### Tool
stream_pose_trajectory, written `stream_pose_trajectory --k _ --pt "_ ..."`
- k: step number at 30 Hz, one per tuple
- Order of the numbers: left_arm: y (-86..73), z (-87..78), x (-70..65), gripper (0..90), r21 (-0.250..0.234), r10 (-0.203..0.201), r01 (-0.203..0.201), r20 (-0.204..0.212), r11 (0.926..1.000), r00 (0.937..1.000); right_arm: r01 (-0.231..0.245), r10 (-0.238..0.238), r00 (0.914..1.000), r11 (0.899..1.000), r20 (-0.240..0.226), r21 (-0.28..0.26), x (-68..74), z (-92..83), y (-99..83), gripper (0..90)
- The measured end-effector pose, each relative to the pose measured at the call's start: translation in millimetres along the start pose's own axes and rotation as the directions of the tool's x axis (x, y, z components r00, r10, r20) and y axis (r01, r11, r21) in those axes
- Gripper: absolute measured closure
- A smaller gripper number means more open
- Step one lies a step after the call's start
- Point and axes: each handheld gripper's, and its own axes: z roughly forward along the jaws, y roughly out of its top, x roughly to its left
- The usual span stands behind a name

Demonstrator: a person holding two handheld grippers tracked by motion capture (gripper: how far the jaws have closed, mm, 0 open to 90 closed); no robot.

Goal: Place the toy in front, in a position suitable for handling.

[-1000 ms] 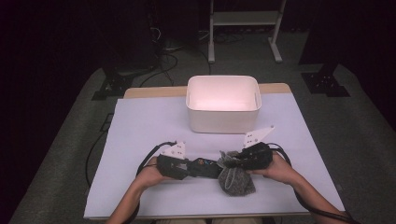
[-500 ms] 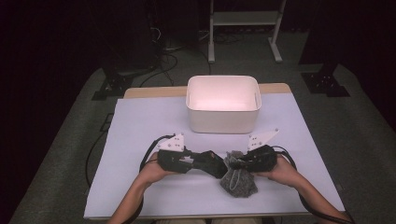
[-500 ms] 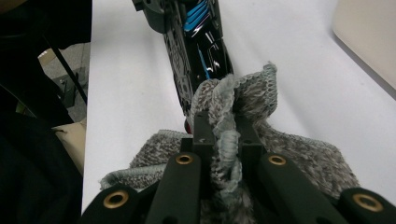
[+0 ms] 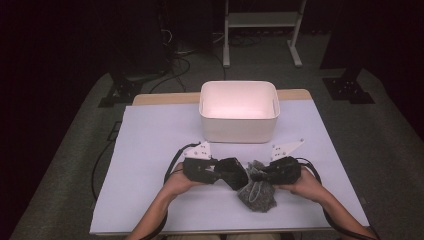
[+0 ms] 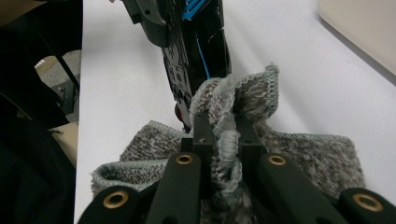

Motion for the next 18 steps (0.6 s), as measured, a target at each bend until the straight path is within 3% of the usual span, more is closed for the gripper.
stream_pose_trajectory --k 5,8,12,18 --pt "-10.2 -0.5 1.7 57.1 -0.004 -0.043 0.043 0.009 0.9991 0.9991 -0.001 0.001 1.0000 1.000 0.000 0.008 0.5 1.2 -1.0 82.1" --pt "-10.4 0.5 0.1 58.3 -0.009 -0.035 0.035 0.012 0.9994 0.9993 0.006 -0.006 1.0000 1.000 0.000 0.012 1.2 2.0 0.1 82.1" --pt "-5.3 -1.3 -1.3 58.5 0.019 -0.020 0.020 0.007 0.9996 0.9998 -0.005 0.005 1.0000 1.000 -0.006 -0.008 2.5 2.2 -0.9 82.0" --pt "0.1 -22.1 3.0 62.1 -0.022 -0.043 0.043 0.013 0.9988 0.9990 -0.007 0.005 0.9989 0.999 -0.047 -0.042 7.7 20.0 7.0 82.1"
